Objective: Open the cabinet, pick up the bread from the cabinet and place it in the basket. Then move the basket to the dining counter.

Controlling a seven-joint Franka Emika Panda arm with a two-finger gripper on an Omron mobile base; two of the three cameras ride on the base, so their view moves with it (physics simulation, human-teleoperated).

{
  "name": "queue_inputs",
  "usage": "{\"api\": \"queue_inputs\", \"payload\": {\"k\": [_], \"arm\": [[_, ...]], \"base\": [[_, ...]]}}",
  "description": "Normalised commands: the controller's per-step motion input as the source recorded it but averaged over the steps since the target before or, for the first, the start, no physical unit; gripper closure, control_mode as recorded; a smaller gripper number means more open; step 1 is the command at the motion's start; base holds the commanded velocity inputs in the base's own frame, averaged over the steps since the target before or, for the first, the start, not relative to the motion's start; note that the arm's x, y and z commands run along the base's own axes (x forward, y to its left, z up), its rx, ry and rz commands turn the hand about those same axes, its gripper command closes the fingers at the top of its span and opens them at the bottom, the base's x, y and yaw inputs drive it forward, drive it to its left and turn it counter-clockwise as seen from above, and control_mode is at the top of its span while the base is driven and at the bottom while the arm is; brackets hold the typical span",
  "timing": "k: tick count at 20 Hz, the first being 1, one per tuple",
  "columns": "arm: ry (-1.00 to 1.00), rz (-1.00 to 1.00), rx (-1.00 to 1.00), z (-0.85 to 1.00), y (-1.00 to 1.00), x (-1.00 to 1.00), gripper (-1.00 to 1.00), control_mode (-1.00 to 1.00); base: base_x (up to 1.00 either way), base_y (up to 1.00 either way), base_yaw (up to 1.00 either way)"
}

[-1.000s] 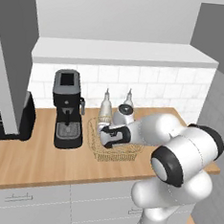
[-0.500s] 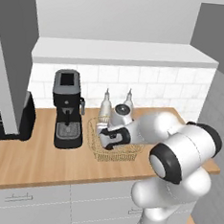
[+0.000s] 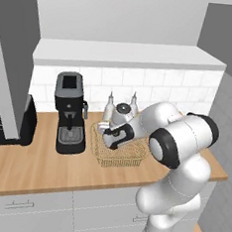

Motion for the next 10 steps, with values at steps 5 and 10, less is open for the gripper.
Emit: {"api": "queue_inputs", "payload": {"k": [5,10], "arm": [[-0.03,0.00,-0.01,0.00,0.00,0.00,-1.00,-1.00],[-0.11,0.00,-0.03,0.00,-0.02,0.07,-1.00,-1.00]], "base": [[0.00,0.00,0.00],[0.00,0.00,0.00]]}}
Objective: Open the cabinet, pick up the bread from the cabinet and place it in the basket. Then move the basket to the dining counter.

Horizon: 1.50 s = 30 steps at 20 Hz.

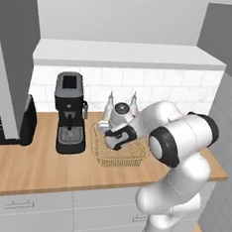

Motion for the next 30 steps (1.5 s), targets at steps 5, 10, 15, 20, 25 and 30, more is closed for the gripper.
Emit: {"api": "queue_inputs", "payload": {"k": [5,10,15,20,25,30], "arm": [[-0.09,0.00,-0.01,0.19,-0.06,-0.36,-1.00,-1.00],[-0.01,0.03,0.00,0.71,0.00,-1.00,-1.00,-1.00],[0.00,0.12,0.00,1.00,0.03,-0.69,-1.00,-1.00],[0.06,0.15,0.00,0.99,-0.01,-0.79,-1.00,-1.00],[0.05,0.23,-0.03,0.53,0.13,-1.00,-1.00,-1.00],[0.01,0.23,-0.15,0.42,-0.02,-0.59,-1.00,-1.00]], "base": [[0.00,0.00,0.00],[0.00,0.00,0.00],[0.00,0.00,0.00],[0.00,0.00,0.00],[0.00,0.00,0.00],[0.00,0.00,0.00]]}}
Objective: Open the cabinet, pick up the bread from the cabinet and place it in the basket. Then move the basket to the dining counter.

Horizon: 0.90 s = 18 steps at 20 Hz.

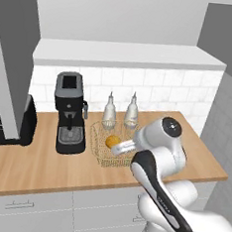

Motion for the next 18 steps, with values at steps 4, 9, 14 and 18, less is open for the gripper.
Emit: {"api": "queue_inputs", "payload": {"k": [4,9,14,18], "arm": [[0.10,0.16,-0.26,0.56,0.00,-0.31,-1.00,-1.00],[0.09,0.17,-0.30,0.19,-0.13,-0.44,-1.00,-1.00],[0.00,0.29,-0.18,-0.41,-0.06,-0.10,-1.00,-1.00],[0.00,0.38,-0.18,-0.40,0.00,0.24,-1.00,-1.00]], "base": [[0.00,0.00,0.00],[0.00,0.00,0.00],[0.00,0.00,0.00],[0.00,0.00,0.00]]}}
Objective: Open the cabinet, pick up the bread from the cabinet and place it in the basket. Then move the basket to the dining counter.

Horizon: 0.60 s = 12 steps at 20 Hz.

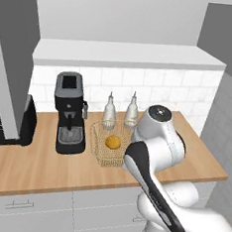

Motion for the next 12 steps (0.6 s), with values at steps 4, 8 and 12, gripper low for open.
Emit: {"api": "queue_inputs", "payload": {"k": [4,8,12], "arm": [[0.00,0.36,-0.22,-0.48,0.00,0.27,-1.00,-1.00],[0.01,0.24,-0.24,-0.36,0.00,0.39,-1.00,-1.00],[0.00,0.12,-0.15,-0.09,0.00,0.44,-1.00,-1.00]], "base": [[0.00,0.00,0.00],[0.00,0.00,0.00],[0.00,0.00,0.00]]}}
